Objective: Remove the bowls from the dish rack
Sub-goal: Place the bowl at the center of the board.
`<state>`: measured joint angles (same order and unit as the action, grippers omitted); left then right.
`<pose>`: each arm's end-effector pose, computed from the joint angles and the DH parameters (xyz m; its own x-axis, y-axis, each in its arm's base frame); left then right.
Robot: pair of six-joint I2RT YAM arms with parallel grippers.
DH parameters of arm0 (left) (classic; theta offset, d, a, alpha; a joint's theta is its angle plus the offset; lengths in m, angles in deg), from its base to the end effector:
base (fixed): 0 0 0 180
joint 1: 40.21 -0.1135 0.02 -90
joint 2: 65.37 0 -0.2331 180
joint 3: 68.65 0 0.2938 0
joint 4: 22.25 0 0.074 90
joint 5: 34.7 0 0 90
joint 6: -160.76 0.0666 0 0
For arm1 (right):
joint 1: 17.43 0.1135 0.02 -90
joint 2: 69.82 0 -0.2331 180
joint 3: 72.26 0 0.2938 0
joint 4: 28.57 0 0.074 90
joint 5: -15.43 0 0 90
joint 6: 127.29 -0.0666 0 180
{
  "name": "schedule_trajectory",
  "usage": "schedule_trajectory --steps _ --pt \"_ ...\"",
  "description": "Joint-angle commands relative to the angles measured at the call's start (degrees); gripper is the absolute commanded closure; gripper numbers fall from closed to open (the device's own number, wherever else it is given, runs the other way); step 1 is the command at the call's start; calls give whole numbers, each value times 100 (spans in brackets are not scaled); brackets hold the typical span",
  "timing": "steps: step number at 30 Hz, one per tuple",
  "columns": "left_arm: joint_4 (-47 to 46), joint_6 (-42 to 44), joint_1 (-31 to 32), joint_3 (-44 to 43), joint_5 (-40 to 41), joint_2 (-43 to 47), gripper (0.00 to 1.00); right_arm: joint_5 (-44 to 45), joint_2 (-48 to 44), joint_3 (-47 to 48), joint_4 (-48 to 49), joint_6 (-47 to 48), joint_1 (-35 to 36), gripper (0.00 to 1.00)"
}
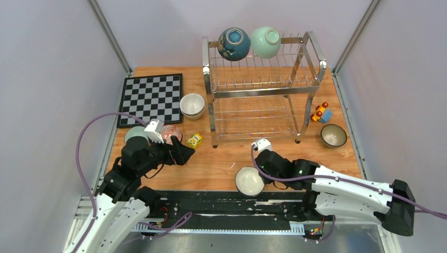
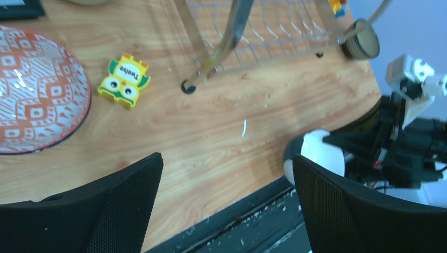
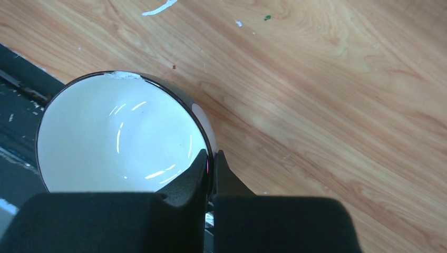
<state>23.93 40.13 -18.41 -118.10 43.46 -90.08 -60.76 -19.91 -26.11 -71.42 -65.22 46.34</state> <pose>0.1849 -0.0887 0.2830 -0.5676 -0.3101 -0.7627 0.2924 0.7901 -0.5388 0.1284 0.2247 0.1718 -0.6578 -0.3060 -0.6882 -0.5552 0.8145 0.1685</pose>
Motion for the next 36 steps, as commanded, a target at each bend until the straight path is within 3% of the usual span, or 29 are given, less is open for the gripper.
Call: schedule_trajectory --steps 1,5,10,15,17,26,36 --pt "557 -255 936 -128 1241 146 6 721 263 419 201 262 181 100" --pt "794 -556 1679 -94 1612 103 11 875 454 473 262 402 193 100" --pt "932 -1257 3354 -171 2903 -145 14 783 700 631 321 477 250 100" --pt "672 -1924 5152 -347 4059 -1157 13 897 909 913 265 489 410 100" --pt "571 -2036 5589 -530 4404 -1579 11 890 938 1004 246 376 424 100" --pt "203 -2098 5865 -1050 4225 -2955 13 990 936 1198 198 -207 650 100" --pt "250 -2135 5994 -1100 4506 -3363 17 1180 1165 1444 198 -593 875 100"
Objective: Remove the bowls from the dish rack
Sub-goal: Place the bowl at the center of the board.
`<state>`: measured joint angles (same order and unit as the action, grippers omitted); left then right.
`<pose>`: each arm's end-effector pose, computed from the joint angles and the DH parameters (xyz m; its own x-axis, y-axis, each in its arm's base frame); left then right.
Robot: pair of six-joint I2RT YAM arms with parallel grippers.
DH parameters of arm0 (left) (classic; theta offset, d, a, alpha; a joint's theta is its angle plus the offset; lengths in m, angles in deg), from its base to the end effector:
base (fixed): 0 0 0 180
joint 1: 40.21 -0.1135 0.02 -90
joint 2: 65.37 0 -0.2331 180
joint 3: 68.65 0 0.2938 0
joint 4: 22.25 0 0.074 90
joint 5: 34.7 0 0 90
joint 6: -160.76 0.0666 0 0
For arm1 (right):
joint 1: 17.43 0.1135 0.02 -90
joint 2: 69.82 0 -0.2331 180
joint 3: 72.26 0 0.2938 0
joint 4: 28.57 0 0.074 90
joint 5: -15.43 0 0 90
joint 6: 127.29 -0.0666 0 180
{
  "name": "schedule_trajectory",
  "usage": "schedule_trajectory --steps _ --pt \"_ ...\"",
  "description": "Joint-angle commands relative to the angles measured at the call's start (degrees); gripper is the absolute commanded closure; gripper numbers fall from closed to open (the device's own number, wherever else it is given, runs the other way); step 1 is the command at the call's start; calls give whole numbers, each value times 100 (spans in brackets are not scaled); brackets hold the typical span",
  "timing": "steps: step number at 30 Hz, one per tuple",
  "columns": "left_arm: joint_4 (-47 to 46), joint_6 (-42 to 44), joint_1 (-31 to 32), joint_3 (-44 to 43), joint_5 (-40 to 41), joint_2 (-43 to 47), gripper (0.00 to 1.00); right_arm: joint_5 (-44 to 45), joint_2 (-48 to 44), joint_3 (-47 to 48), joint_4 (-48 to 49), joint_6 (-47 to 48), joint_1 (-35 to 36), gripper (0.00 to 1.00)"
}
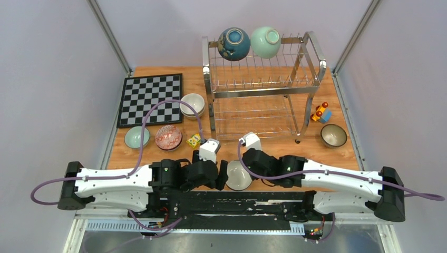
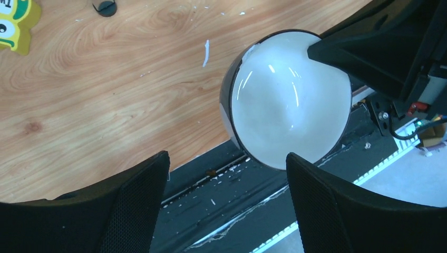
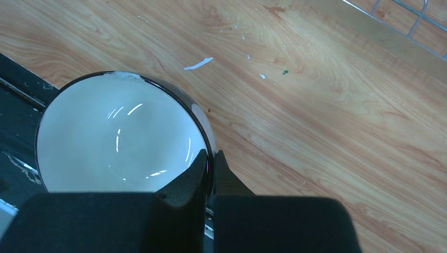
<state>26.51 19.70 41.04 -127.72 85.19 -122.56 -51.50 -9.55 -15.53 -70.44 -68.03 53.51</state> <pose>0.0750 -0.2691 0.2229 -0.6960 0.0890 -0.7125 0.4196 0.8556 -0.3030 0.1202 0.2680 0.2014 -0.5984 -0.2921 -0.7460 -0.5513 0.8258 0.1190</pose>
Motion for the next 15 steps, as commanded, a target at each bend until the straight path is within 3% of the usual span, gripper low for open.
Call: schedule_trajectory --steps 1,15 --pt "52 -114 49 -154 367 -162 18 273 192 441 80 -342 177 100" --pt "385 -564 49 -173 870 -602 39 671 749 1014 -390 -1106 521 100"
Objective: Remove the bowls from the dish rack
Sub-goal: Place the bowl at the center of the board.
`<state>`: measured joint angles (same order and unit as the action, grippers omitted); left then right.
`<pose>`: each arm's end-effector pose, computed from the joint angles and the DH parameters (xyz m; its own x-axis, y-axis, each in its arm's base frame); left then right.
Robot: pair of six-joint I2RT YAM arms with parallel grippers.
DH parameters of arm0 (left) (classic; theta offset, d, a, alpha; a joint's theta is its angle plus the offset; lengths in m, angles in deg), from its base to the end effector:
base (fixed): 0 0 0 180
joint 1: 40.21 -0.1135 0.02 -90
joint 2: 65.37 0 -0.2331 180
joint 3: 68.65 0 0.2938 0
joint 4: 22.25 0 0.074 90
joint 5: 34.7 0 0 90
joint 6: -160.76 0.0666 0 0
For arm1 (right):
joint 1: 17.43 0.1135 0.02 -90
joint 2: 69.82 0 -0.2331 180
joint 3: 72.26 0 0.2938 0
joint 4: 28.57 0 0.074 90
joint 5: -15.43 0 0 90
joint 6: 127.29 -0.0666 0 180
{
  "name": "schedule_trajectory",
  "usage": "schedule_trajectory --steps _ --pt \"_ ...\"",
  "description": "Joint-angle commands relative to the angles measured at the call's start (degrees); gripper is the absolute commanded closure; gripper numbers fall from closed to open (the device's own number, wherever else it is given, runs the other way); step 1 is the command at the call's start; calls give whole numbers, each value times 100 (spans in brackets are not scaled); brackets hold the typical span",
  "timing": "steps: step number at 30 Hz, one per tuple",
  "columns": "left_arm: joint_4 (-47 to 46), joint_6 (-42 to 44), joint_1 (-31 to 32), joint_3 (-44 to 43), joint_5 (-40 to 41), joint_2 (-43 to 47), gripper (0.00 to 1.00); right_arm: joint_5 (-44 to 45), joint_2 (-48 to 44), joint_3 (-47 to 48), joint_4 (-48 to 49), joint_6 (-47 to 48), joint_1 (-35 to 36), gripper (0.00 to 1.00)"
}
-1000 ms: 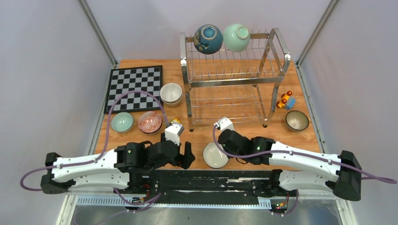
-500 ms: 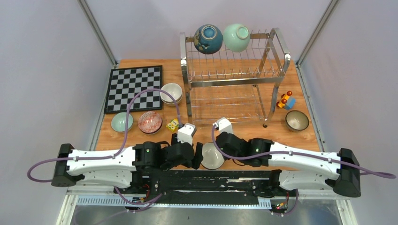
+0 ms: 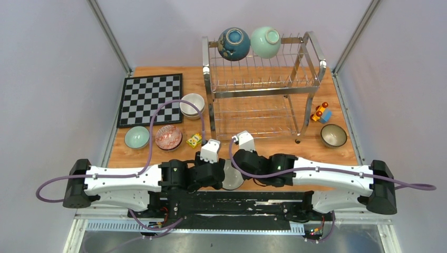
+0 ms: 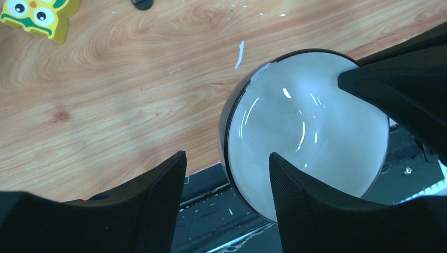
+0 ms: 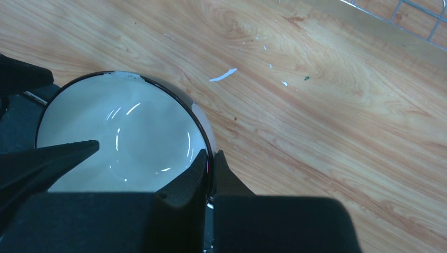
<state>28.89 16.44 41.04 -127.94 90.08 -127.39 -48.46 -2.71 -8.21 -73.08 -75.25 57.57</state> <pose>0.0801 -0.2710 0.2014 -0.6895 0.0941 -0.7181 0.3438 0.9152 -0.2102 0.1093 0.2947 0.2138 -0.6369 -0.2427 -0.7318 -0.5058 0.8479 0.1589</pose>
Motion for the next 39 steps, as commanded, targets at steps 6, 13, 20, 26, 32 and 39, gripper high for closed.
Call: schedule_trajectory --steps 6,13,20,26,32,39 --pt "335 -432 49 -176 459 -301 48 606 176 330 -154 -626 162 100" --pt "472 -693 49 -126 590 -213 55 767 292 439 -154 -655 181 100" --pt "608 -807 49 -232 668 -371 63 792 333 591 -138 -670 190 100" --pt "566 -892 49 -131 661 -299 71 742 337 589 -100 -701 192 100" --pt "571 -921 49 -83 679 -300 60 690 489 698 -84 -780 223 100" --pt "578 -969 49 -12 687 -210 81 694 664 820 -71 -823 222 100"
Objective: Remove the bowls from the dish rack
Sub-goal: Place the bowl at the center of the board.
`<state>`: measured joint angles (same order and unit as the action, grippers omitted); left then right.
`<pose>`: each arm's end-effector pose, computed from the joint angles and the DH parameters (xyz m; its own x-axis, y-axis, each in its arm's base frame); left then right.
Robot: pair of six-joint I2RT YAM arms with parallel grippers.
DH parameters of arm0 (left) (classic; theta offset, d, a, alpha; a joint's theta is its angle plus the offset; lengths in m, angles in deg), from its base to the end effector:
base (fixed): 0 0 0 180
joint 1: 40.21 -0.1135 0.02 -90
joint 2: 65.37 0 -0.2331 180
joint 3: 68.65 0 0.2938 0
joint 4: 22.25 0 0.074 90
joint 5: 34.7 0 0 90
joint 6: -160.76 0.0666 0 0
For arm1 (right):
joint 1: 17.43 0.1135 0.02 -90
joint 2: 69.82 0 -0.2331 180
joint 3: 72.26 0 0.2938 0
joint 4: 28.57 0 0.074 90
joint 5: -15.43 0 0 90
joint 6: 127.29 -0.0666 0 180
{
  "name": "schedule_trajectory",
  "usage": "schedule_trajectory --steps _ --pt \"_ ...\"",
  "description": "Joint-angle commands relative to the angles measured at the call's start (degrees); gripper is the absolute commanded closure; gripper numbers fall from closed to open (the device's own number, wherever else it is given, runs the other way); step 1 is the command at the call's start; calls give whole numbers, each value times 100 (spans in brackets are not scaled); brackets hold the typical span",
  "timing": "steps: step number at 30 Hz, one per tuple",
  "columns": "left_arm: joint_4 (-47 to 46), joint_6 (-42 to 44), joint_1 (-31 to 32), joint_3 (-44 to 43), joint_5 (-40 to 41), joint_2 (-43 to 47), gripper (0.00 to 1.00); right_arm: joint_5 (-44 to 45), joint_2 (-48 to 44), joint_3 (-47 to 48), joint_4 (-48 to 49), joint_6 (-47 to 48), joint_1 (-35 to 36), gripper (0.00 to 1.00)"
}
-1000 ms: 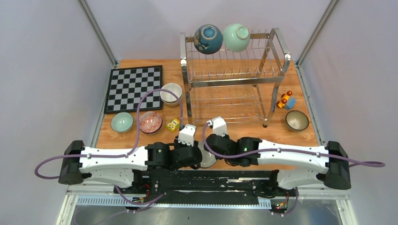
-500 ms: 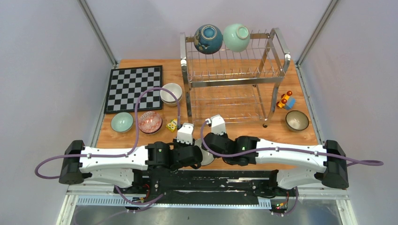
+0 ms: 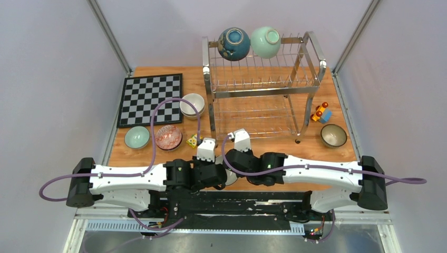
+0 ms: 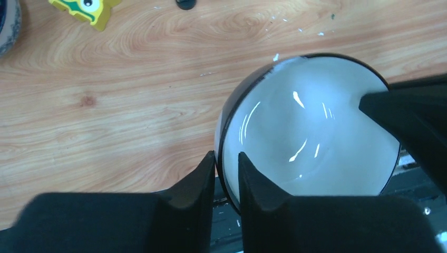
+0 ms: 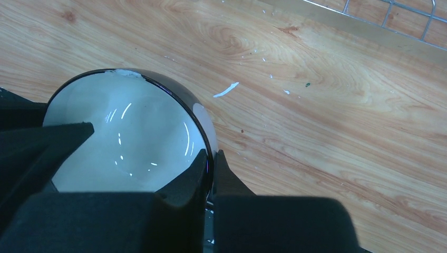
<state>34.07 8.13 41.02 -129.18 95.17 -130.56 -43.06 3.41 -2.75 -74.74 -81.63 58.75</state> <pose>0.0842 -0.2660 0.1918 -0.6928 0.0205 -0.7208 0.2085 0.9626 -0.1731 0.1127 0.3123 0.2176 -0.6531 -0.1603 -0.7401 -0.4069 0.8986 0.1644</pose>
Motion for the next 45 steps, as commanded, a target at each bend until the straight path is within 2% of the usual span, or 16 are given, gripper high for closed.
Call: schedule_trajectory --steps 1,3,12,14,15,19,20,24,27,31,35,39,45 --pt "56 -150 51 130 183 137 87 146 65 280 89 -189 105 100" --pt "55 -177 51 167 187 181 99 145 89 297 87 -186 104 100" --pt "-114 -125 55 228 209 237 100 4 69 240 173 42 103 100" --pt "-166 -120 51 257 221 276 100 -200 54 219 296 304 101 96" --pt "-257 -108 51 317 222 331 100 -386 32 203 415 517 104 89" --pt "-434 -198 42 602 323 668 100 -847 -150 64 733 1015 96 44" --pt "-414 -223 42 654 372 767 100 -915 -210 21 814 1091 94 37" --pt "-338 -293 -2 827 496 1134 100 -968 -452 -45 942 1304 92 17" --pt "-234 -273 -64 940 638 1283 100 -942 -695 -118 935 1538 95 9" --pt "-177 -67 -385 1114 711 1489 100 -745 -1320 -391 908 2067 98 7" --pt "-357 314 -992 1331 370 1787 100 -559 -2250 -885 899 2454 99 7" --pt "-582 589 -1666 1570 -12 1933 100 -204 -3036 -1369 912 2432 94 8" --pt "-819 399 -2346 2117 -639 2132 100 -107 -3726 -1998 1195 2401 92 10"
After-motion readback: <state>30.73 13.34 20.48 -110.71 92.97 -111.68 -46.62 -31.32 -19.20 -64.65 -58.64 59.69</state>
